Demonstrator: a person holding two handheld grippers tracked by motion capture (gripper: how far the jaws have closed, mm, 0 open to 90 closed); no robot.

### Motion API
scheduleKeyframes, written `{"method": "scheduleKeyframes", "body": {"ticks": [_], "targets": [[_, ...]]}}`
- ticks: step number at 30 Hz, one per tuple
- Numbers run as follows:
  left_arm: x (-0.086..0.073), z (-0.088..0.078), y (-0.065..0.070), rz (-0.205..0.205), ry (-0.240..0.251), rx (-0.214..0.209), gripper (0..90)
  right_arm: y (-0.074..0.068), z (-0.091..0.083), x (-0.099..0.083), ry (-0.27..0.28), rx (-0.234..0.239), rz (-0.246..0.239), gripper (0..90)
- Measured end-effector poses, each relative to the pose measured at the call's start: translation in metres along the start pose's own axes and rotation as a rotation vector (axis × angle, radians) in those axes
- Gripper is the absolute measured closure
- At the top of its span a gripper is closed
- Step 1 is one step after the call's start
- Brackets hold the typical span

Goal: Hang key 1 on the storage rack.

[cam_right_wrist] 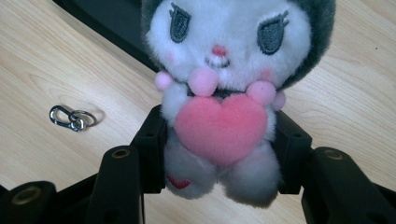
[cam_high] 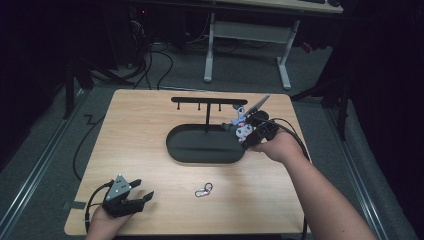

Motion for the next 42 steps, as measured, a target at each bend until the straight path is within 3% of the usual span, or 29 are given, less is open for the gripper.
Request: {"method": "scheduleKeyframes", "body": {"ticks": [9,17,26,31,35,42], "targets": [[-0.001,0.001,0.0,0.001,-0.005,-0.001,34.6,0.001,0.015,0.004,0.022,0.015,0.017,48.5],[-0.001,0.0,0.0,0.002,-0.008,-0.007,34.5,0.005,0.036,0.007,0.045,0.006,0.078,47.2],[-0.001,0.0,0.0,0.0,-0.014,-0.01,34.5,0.006,0.05,0.01,0.043,0.014,0.095,44.1],[-0.002,0.002,0.0,0.001,-0.013,-0.008,34.4,0.007,0.05,0.009,0.043,0.004,0.103,36.7],[-0.001,0.003,-0.002,0.0,-0.017,-0.009,34.4,0.009,0.041,0.004,0.071,0.0,0.107,36.4],[-0.001,0.004,0.002,0.008,-0.019,-0.008,34.5,0.004,0.032,-0.022,0.119,0.012,0.106,37.7]]}}
Point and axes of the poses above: each handheld gripper's, and its own axes: z roughly forward along the jaws, x roughly out of its top, y roughly to its right, the point moved 8 cm from there along z, roughly forward along the jaws, and after that the axes turned 7 degrees about -x, right-handed, at the moved point
